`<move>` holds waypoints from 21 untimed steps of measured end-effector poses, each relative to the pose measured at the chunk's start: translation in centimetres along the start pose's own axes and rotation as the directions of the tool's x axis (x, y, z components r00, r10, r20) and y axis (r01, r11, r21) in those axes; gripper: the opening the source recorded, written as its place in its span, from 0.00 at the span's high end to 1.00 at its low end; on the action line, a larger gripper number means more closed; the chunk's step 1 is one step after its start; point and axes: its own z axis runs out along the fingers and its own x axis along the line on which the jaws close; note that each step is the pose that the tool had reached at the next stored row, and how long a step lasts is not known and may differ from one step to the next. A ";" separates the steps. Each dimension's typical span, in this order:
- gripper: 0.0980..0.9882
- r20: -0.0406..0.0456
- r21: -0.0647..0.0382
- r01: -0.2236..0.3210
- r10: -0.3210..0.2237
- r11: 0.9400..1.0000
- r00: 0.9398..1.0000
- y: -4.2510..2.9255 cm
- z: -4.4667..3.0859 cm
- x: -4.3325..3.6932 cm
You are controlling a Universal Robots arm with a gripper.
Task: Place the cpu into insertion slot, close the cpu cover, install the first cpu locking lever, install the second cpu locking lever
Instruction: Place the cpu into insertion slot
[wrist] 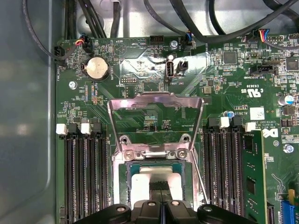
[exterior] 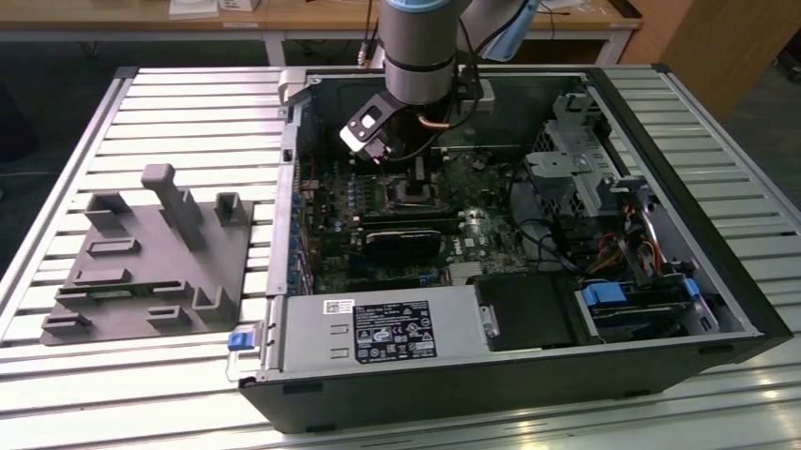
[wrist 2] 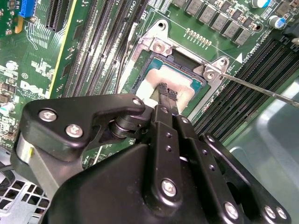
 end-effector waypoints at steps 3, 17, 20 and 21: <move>0.99 0.000 0.000 0.000 0.000 1.000 1.000 0.00 0.03 0.01; 0.99 0.001 0.000 0.000 0.000 1.000 1.000 0.14 -2.70 0.06; 0.99 0.001 -0.001 0.000 0.000 1.000 1.000 0.19 -3.58 0.07; 0.99 0.001 -0.001 0.000 0.000 1.000 1.000 0.20 -3.89 0.08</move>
